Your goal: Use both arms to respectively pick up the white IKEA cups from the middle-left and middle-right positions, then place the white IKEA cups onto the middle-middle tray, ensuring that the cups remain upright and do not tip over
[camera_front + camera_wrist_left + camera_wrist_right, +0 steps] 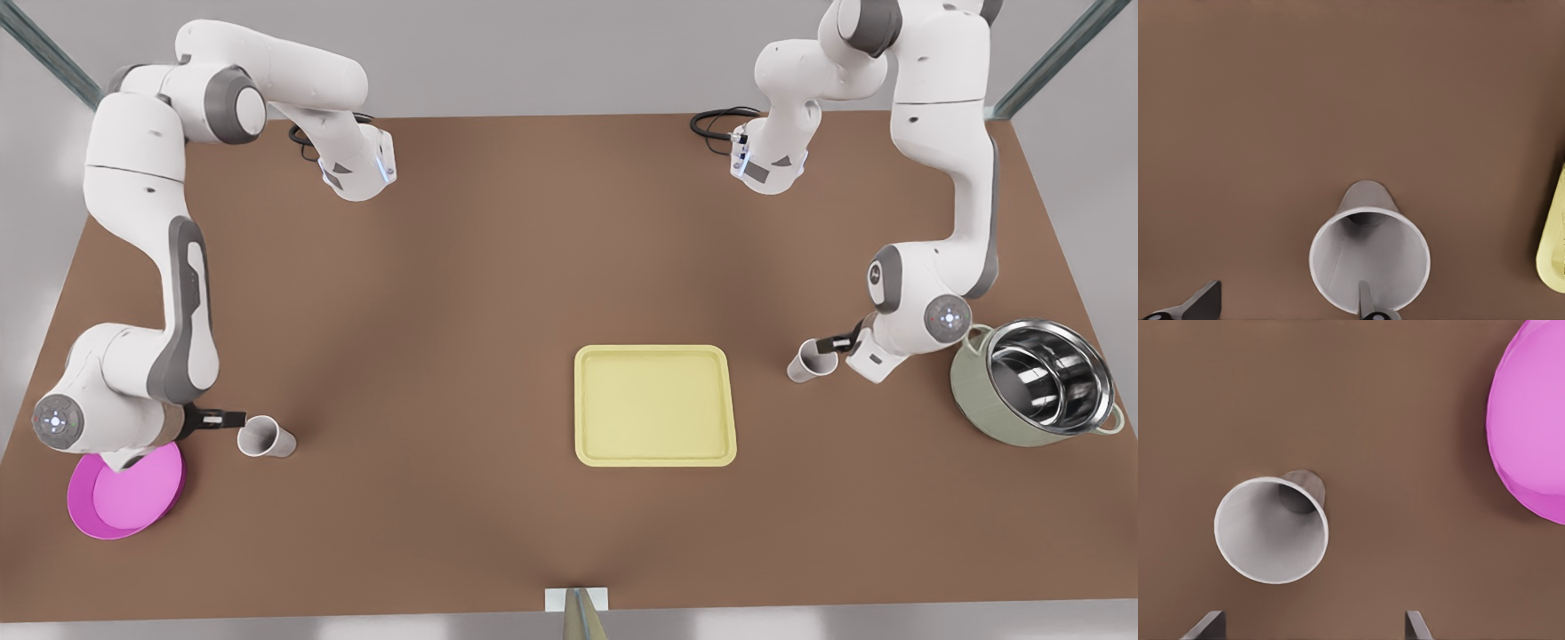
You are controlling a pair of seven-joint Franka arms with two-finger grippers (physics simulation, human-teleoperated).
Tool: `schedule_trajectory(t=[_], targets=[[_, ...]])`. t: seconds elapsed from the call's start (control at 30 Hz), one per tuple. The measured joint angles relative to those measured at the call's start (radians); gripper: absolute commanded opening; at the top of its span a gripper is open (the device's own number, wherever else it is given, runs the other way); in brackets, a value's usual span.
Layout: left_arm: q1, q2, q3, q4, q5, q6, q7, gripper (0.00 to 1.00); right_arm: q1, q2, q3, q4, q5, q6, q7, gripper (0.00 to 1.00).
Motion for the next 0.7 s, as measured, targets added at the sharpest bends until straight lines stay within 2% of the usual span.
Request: schedule_trajectory(t=[0.33,0.37,0.4,0.43,0.47,0.5,0.57,0.6,0.67,0.7], targets=[[0.000,0.064,0.000,-0.040,-0.048,0.126,0.027,0.98,-0.017,0.064,0.001,-0.043,0.042,0.174,-0.003,1.00],[-0.001,0.068,0.000,-0.040,-0.059,0.131,0.029,0.92,-0.020,0.064,0.001,-0.055,0.043,0.180,-0.003,1.00],[-0.001,0.070,0.000,-0.040,-0.067,0.135,0.031,0.71,-0.022,0.063,0.001,-0.067,0.043,0.186,-0.004,1.00],[-0.001,0.070,0.000,-0.040,-0.076,0.138,0.032,0.58,-0.023,0.064,0.001,-0.076,0.044,0.190,-0.004,1.00],[-0.002,0.071,-0.001,-0.040,-0.088,0.141,0.034,0.51,-0.024,0.064,0.000,-0.084,0.044,0.194,-0.004,1.00],[-0.002,0.071,-0.002,-0.040,-0.097,0.143,0.034,0.50,-0.024,0.066,0.001,-0.089,0.044,0.197,-0.004,1.00],[-0.002,0.071,-0.004,-0.040,-0.107,0.147,0.035,0.39,-0.024,0.075,0.001,-0.093,0.044,0.203,-0.005,1.00],[-0.004,0.071,-0.006,-0.039,-0.119,0.148,0.036,0.36,-0.028,0.081,0.001,-0.093,0.044,0.206,-0.005,0.99],[-0.007,0.074,-0.007,-0.039,-0.140,0.150,0.039,0.34,-0.033,0.086,0.002,-0.093,0.044,0.209,-0.008,0.61],[-0.008,0.076,-0.007,-0.038,-0.146,0.150,0.040,0.30,-0.034,0.086,0.003,-0.092,0.045,0.211,-0.009,0.56]])
